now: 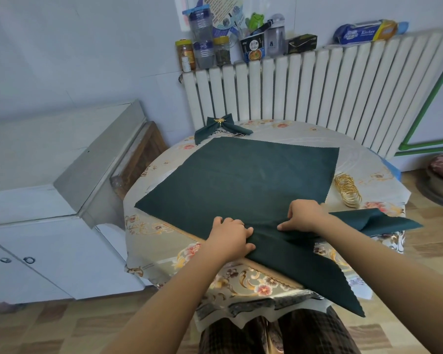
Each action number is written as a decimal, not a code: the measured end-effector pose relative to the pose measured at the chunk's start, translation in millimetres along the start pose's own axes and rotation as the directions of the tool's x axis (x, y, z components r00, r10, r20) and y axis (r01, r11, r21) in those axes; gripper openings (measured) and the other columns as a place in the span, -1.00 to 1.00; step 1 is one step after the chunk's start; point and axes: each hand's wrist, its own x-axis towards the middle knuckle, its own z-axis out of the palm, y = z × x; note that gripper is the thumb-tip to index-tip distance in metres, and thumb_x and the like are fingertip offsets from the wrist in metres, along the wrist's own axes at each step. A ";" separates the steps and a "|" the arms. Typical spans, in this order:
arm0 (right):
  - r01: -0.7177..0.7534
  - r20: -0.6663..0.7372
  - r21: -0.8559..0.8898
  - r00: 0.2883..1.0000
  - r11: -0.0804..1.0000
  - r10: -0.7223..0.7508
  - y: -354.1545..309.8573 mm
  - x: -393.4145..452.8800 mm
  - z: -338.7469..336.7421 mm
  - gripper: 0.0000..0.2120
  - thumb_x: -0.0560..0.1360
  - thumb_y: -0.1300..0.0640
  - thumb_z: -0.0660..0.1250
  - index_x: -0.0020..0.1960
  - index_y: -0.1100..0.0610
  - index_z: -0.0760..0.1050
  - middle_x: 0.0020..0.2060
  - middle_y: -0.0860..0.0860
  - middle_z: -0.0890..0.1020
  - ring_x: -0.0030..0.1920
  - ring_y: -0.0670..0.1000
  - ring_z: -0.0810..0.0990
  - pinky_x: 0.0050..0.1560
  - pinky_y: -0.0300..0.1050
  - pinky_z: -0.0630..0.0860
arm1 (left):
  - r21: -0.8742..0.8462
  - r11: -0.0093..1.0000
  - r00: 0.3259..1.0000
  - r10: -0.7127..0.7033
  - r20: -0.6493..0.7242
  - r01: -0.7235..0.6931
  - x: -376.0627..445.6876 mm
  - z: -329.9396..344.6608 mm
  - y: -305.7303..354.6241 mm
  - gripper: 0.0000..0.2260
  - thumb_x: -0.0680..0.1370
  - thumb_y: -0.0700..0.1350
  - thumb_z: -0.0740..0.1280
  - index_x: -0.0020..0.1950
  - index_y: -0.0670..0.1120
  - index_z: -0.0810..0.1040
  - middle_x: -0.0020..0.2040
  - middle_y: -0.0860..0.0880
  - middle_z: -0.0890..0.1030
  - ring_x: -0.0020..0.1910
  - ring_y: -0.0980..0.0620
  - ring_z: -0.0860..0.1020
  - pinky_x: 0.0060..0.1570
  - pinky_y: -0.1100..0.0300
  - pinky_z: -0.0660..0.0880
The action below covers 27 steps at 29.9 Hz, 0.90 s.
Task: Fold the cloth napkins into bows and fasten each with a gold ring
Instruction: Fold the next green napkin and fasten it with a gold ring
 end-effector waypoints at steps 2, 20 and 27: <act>-0.015 0.063 -0.011 0.998 1.000 0.015 -1.6 0.5 -7.7 -0.51 0.34 -0.28 0.39 -0.40 0.07 0.28 -0.42 -0.03 0.39 -0.18 0.11 0.42 -0.12 -0.06 0.29 | 0.027 1.000 1.000 0.007 0.012 -0.007 3.0 -6.2 2.2 -0.57 0.59 0.16 0.13 0.41 0.02 0.37 0.34 -0.09 0.41 0.32 -0.10 0.33 0.35 -0.05 0.11; -0.110 0.140 0.471 0.989 0.875 0.049 -32.1 -14.4 -11.3 -0.80 0.44 0.13 0.37 -0.27 0.23 0.49 -0.36 0.06 0.52 -0.34 0.04 0.46 -0.42 -0.23 0.33 | -0.463 0.886 1.000 0.029 -0.010 -0.031 -4.5 -12.5 -4.2 -0.68 0.59 0.01 0.23 0.29 -0.11 0.48 0.15 -0.08 0.55 0.12 -0.05 0.51 0.13 0.08 0.45; -0.308 0.378 0.813 0.925 0.494 -0.045 -28.3 -29.6 -16.2 -0.75 0.57 0.28 0.14 0.22 0.35 0.38 -0.15 0.17 0.57 -0.20 0.07 0.54 -0.17 -0.10 0.49 | -0.752 0.653 0.996 -0.055 0.065 0.085 -2.6 -14.7 -6.7 -0.60 0.57 0.24 0.13 0.04 -0.04 0.55 0.02 0.03 0.59 0.03 0.04 0.53 0.14 0.07 0.45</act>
